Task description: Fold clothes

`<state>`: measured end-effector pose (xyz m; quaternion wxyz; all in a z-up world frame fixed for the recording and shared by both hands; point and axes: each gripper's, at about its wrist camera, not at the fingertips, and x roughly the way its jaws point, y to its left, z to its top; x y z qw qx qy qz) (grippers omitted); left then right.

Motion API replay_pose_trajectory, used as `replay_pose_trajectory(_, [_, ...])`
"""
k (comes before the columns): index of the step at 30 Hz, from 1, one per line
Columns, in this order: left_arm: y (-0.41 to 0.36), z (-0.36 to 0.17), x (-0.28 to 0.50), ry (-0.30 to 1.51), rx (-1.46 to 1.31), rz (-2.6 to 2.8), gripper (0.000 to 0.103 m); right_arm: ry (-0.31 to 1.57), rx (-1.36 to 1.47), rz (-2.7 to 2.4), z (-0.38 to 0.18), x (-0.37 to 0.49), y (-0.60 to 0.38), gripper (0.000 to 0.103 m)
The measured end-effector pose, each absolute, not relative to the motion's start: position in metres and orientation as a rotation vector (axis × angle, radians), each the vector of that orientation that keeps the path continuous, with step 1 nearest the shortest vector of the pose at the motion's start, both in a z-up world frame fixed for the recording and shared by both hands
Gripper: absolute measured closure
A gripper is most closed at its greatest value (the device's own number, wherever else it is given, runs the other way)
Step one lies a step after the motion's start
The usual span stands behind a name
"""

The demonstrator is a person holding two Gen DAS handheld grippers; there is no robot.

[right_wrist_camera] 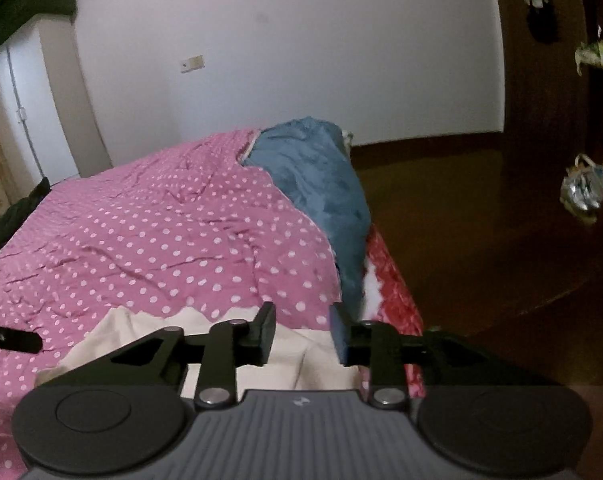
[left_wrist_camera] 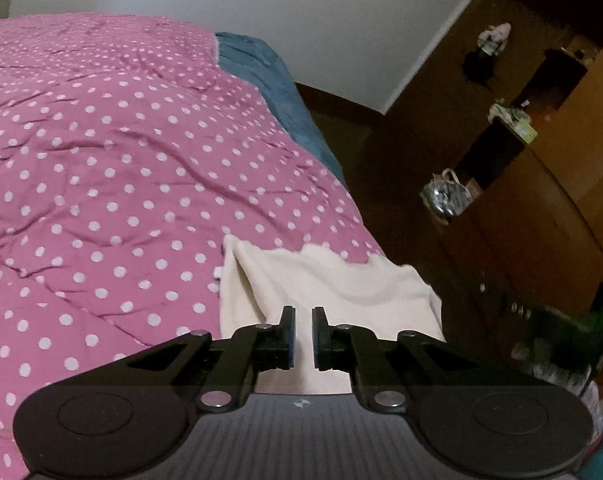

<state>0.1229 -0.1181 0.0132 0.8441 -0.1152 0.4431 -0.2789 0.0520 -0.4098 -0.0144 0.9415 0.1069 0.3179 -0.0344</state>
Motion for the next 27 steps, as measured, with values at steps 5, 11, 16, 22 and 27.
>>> replay_pose_trajectory(5, [-0.123,0.002,0.117,0.963,-0.188,-0.611,0.093,0.668,0.168,-0.068,-0.025,0.068,-0.395,0.063])
replay_pose_trajectory(11, [-0.117,-0.013,0.114,1.002,-0.16,-0.597,0.093,0.691,0.108,-0.066,-0.038,0.086,-0.378,0.056])
replay_pose_trajectory(16, [-0.109,-0.021,0.114,1.024,-0.17,-0.596,0.093,0.71,0.058,-0.064,-0.048,0.102,-0.364,0.051])
replay_pose_trajectory(22, [-0.101,-0.026,0.112,1.031,-0.181,-0.595,0.093,0.73,-0.002,-0.055,-0.059,0.118,-0.346,0.048])
replay_pose_trajectory(27, [-0.101,-0.024,0.11,1.025,-0.174,-0.598,0.093,0.735,-0.046,-0.022,-0.058,0.123,-0.329,0.046])
